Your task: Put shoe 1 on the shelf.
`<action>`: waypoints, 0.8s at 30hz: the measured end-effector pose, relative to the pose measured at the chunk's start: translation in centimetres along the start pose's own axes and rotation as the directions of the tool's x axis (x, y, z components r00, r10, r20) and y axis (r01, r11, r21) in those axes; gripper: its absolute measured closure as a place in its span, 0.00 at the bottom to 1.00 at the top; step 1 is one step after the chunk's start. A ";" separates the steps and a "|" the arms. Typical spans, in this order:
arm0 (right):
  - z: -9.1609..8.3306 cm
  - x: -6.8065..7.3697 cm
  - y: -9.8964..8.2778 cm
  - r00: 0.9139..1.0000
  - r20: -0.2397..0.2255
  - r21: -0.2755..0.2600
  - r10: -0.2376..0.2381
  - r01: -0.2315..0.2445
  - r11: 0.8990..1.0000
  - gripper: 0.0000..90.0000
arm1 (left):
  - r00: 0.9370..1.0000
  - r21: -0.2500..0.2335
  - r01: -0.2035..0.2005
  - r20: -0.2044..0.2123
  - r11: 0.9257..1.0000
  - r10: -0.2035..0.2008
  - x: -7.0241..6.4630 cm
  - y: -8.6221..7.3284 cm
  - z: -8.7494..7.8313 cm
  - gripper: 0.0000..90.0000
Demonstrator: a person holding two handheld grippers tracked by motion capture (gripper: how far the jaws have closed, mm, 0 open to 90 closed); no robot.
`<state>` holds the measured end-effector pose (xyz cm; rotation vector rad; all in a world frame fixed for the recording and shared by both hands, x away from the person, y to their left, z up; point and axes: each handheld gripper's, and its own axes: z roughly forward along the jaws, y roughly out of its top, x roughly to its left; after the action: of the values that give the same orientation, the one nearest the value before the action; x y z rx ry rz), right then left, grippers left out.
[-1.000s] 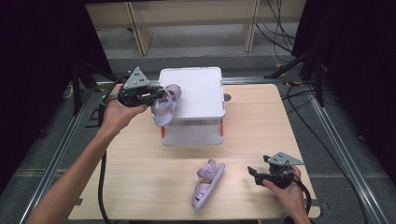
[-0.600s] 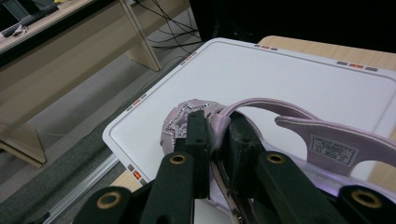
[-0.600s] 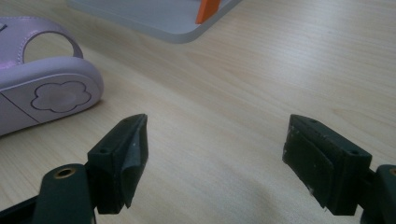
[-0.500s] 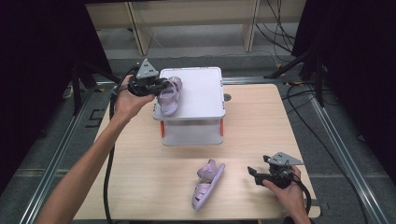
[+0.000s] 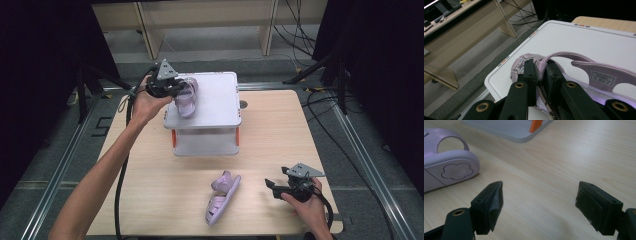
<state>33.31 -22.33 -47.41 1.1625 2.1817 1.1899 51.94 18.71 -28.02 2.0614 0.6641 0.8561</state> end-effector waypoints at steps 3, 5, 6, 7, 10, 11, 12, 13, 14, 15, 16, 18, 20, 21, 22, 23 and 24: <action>0.0 0.1 0.0 1.000 -0.011 0.005 0.015 -0.015 1.000 0.25 | 1.000 0.013 -0.020 -0.009 1.000 0.021 0.0 0.1 0.5 0.90; 0.0 0.1 0.0 1.000 -0.010 0.005 0.014 -0.014 1.000 0.25 | 0.999 0.020 -0.031 -0.013 0.999 0.032 -0.1 0.0 0.7 0.90; 0.0 0.1 0.0 1.000 -0.011 0.005 0.014 -0.014 1.000 0.25 | 0.999 0.027 -0.036 -0.014 0.999 0.036 -0.1 0.0 0.9 0.90; 0.0 0.1 0.0 1.000 -0.011 0.005 0.014 -0.014 1.000 0.25 | 0.999 0.037 -0.046 -0.017 0.998 0.047 0.0 0.0 0.9 0.90; 0.0 0.1 0.0 1.000 -0.007 0.005 0.018 -0.018 1.000 0.25 | 0.999 0.032 -0.041 -0.023 0.999 0.042 -0.1 -0.2 1.3 0.90; 0.0 0.0 0.0 1.000 -0.004 0.001 0.001 -0.001 1.000 0.25 | 0.999 0.036 -0.041 -0.022 0.998 0.042 0.0 -0.2 1.2 0.90; 0.0 0.3 0.0 0.999 -0.013 0.014 0.036 -0.036 0.999 0.25 | 0.999 0.032 -0.043 -0.026 0.999 0.044 0.0 -0.2 1.2 0.90; 0.0 0.3 0.0 0.999 -0.013 0.014 0.036 -0.036 0.999 0.25 | 0.999 0.034 -0.043 -0.022 0.998 0.044 0.0 -0.2 1.2 0.90; 0.0 0.2 0.0 0.999 -0.010 0.012 0.031 -0.031 0.999 0.25 | 0.998 0.039 -0.054 -0.014 0.998 0.054 0.0 -0.3 1.2 0.89; 0.0 0.2 0.0 0.999 -0.010 0.012 0.031 -0.031 0.999 0.25 | 0.998 0.049 -0.068 0.000 0.996 0.068 0.0 -0.3 1.1 0.89; 0.0 0.2 0.0 0.999 -0.010 0.013 0.035 -0.035 0.999 0.25 | 0.998 0.047 -0.068 -0.004 0.997 0.068 -0.2 -0.4 1.1 0.89; 0.0 0.1 0.0 1.000 -0.010 0.009 0.026 -0.026 1.000 0.25 | 0.997 0.055 -0.080 0.008 0.995 0.080 -0.3 -0.5 0.9 0.88; 0.0 0.1 0.0 1.000 -0.011 0.010 0.027 -0.027 1.000 0.25 | 0.996 0.056 -0.089 0.015 0.994 0.088 -0.6 -0.7 0.8 0.87; 0.0 0.1 0.0 1.000 -0.010 0.009 0.027 -0.027 1.000 0.25 | 0.996 0.062 -0.093 0.019 0.994 0.092 -0.7 -0.7 0.8 0.86; 0.0 0.1 0.0 1.000 -0.011 0.009 0.027 -0.027 1.000 0.25 | 0.996 0.058 -0.092 0.010 0.994 0.092 -0.8 -0.7 0.7 0.85; 0.0 0.4 0.0 0.999 -0.011 0.016 0.052 -0.052 0.999 0.25 | 0.996 0.057 -0.091 0.009 0.994 0.091 -0.8 -0.8 0.7 0.83; 0.0 0.4 0.0 0.999 -0.011 0.016 0.052 -0.052 0.999 0.25 | 0.996 0.054 -0.086 0.007 0.995 0.086 -0.8 -0.8 0.7 0.83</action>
<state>33.05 -22.06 -47.41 1.2294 2.1854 1.2051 51.82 18.29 -29.26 2.1537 0.6062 0.8902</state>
